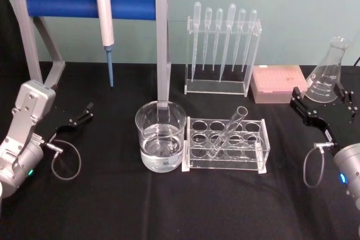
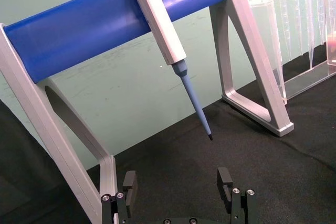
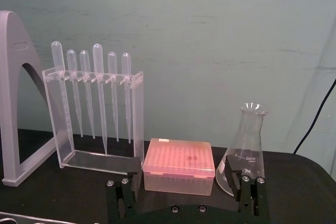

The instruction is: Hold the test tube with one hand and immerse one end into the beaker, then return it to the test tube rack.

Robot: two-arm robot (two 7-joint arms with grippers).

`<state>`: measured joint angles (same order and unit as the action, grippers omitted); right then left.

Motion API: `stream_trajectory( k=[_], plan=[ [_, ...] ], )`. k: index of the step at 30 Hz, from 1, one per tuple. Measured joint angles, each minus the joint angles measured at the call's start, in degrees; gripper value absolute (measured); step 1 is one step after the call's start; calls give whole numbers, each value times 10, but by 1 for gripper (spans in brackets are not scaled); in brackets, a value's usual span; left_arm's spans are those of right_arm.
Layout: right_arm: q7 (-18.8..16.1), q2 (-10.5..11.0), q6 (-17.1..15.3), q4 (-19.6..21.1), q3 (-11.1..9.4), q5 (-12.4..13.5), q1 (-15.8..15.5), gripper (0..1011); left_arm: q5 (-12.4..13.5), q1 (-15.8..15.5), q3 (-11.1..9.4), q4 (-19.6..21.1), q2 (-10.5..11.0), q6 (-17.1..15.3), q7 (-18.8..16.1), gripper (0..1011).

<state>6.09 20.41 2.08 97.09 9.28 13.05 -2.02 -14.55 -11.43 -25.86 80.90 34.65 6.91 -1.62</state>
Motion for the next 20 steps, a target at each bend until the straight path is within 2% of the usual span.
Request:
stream_trajectory(
  k=[20],
  plan=[
    [1,1,-1,1,0,0,0,1004,0,0,0,0,0,0,0,1000]
  ],
)
